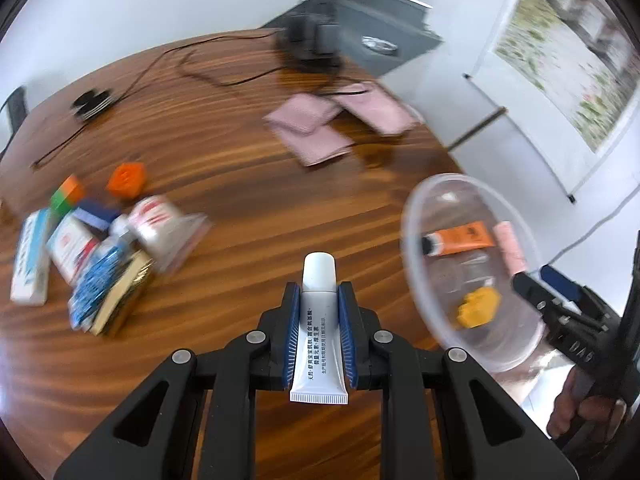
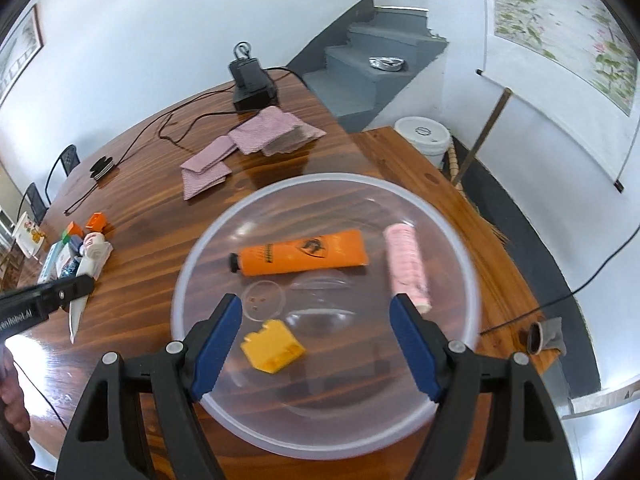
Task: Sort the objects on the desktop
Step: 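Lower the white tube into the bowl and open the left gripper, then move both grippers away from the bowl toward the remaining table items, then grasp the blue-white vitamin box with the left gripper, then grasp the bagged white bandage roll with the right gripper, then carry the bandage roll into the bowl with the right gripper while the left carries the box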
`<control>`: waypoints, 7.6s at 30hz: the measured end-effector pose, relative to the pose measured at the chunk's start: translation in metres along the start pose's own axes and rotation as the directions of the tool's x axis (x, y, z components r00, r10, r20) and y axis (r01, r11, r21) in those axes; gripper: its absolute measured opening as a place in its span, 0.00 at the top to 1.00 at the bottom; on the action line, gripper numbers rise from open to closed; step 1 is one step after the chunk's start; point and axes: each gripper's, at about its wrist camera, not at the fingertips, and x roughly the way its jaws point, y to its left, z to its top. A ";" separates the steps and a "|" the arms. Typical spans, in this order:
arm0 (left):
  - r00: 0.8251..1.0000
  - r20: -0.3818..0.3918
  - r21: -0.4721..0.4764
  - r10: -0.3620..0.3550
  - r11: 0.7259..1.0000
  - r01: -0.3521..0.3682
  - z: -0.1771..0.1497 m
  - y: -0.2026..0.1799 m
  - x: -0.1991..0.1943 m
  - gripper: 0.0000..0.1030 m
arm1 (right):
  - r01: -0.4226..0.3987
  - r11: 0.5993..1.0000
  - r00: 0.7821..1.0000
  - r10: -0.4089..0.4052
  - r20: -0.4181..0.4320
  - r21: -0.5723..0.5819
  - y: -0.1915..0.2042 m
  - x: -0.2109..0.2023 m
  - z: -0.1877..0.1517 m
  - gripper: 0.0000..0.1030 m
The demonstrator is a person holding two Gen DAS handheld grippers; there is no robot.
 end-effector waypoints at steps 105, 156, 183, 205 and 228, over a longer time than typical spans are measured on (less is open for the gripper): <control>0.967 -0.085 -0.316 0.240 0.914 -0.255 -0.019 0.290 -0.030 0.32 | -0.175 0.971 0.977 0.151 -0.150 -0.161 0.222 0.052 -0.016 0.22; 0.958 -0.111 -0.261 0.265 0.922 -0.286 -0.013 0.317 -0.003 0.34 | -0.238 0.934 0.959 0.184 -0.216 -0.265 0.297 0.141 0.039 0.40; 0.964 -0.036 -0.234 0.264 0.935 -0.265 -0.026 0.240 -0.048 0.34 | -0.289 0.937 0.951 0.258 -0.171 -0.196 0.245 0.068 0.022 0.60; 0.985 0.003 -0.078 0.175 0.982 -0.174 -0.012 0.110 -0.034 0.34 | -0.188 0.981 0.980 0.185 -0.075 -0.042 0.113 0.020 0.014 0.60; 0.998 0.032 0.120 0.050 0.991 -0.053 0.011 -0.038 -0.001 0.34 | -0.060 0.993 0.998 0.064 -0.027 0.103 -0.022 -0.005 0.007 0.60</control>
